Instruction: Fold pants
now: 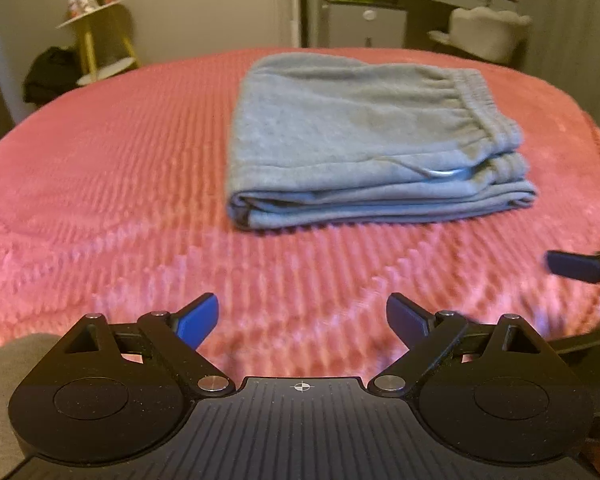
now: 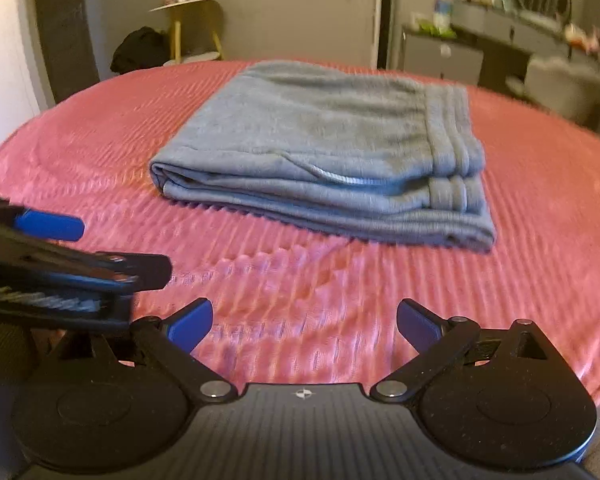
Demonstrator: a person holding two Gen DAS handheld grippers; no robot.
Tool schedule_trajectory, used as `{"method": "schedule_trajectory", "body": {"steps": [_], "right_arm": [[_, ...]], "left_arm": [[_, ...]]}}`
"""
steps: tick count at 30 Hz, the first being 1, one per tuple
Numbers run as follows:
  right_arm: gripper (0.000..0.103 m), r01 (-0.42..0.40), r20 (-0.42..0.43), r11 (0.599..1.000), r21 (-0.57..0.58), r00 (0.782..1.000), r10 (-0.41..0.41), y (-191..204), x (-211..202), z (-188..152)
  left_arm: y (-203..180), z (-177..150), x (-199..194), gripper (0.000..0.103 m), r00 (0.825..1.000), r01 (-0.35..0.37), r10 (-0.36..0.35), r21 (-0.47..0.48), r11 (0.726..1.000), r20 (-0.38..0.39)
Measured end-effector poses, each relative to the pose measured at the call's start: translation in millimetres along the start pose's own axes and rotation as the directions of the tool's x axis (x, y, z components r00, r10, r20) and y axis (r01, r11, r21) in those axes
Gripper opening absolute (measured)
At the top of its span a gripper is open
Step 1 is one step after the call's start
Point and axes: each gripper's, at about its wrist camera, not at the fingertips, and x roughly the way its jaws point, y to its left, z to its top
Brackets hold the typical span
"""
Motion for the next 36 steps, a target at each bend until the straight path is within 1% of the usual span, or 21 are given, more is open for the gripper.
{"method": "schedule_trajectory", "body": {"steps": [3, 6, 10, 12, 14, 16, 19, 20, 24, 27, 36], "right_arm": [[0.099, 0.049, 0.022, 0.998, 0.043, 0.999, -0.050, -4.4, 1.1, 0.2], [0.099, 0.064, 0.029, 0.993, 0.100, 0.997, -0.067, -15.3, 3.7, 3.2], [0.099, 0.098, 0.053, 0.989, 0.110, 0.993, -0.104, -21.4, 7.6, 11.3], [0.099, 0.119, 0.053, 0.988, 0.096, 0.991, -0.125, -23.6, 11.8, 16.0], [0.099, 0.124, 0.045, 0.991, 0.057, 0.991, -0.126, -23.2, 16.6, 20.4], [0.099, 0.127, 0.055, 0.991, 0.035, 0.990, -0.129, -23.6, 20.0, 23.2], [0.099, 0.110, 0.062, 0.992, 0.063, 0.992, -0.114, -27.5, 24.1, 20.9], [0.099, 0.100, 0.059, 0.991, 0.084, 0.993, -0.105, -30.1, 25.2, 19.8], [0.099, 0.103, 0.061, 0.988, 0.117, 0.992, -0.110, -33.5, 26.0, 19.1], [0.099, 0.106, 0.056, 0.987, 0.122, 0.992, -0.113, -33.8, 27.4, 18.1], [0.099, 0.109, 0.069, 0.986, 0.129, 0.991, -0.119, -35.1, 25.4, 16.8]], "left_arm": [[2.1, 2.5, 5.7, 0.095, 1.000, -0.020, 0.020, -0.014, 1.000, 0.005], [8.2, 5.8, 6.6, 0.095, 1.000, -0.012, 0.013, -0.050, 0.999, 0.022], [17.2, 10.0, 12.2, 0.095, 0.999, -0.048, 0.049, -0.087, 0.995, 0.006], [20.5, 12.0, 16.2, 0.095, 0.999, -0.041, 0.042, -0.104, 0.994, 0.001], [20.7, 15.1, 23.0, 0.095, 0.999, -0.044, 0.043, -0.104, 0.994, -0.015], [19.1, 15.6, 30.1, 0.095, 0.998, -0.049, 0.046, -0.100, 0.994, -0.041], [16.0, 13.2, 36.1, 0.094, 0.997, -0.045, 0.039, -0.092, 0.995, -0.068], [14.9, 12.6, 36.2, 0.094, 0.997, -0.044, 0.039, -0.088, 0.995, -0.068], [10.6, 11.0, 33.8, 0.094, 0.998, -0.033, 0.029, -0.073, 0.997, -0.054], [9.7, 10.7, 34.4, 0.094, 0.998, -0.044, 0.040, -0.066, 0.997, -0.056], [11.1, 10.2, 35.2, 0.094, 0.997, -0.043, 0.039, -0.070, 0.997, -0.062]]}}
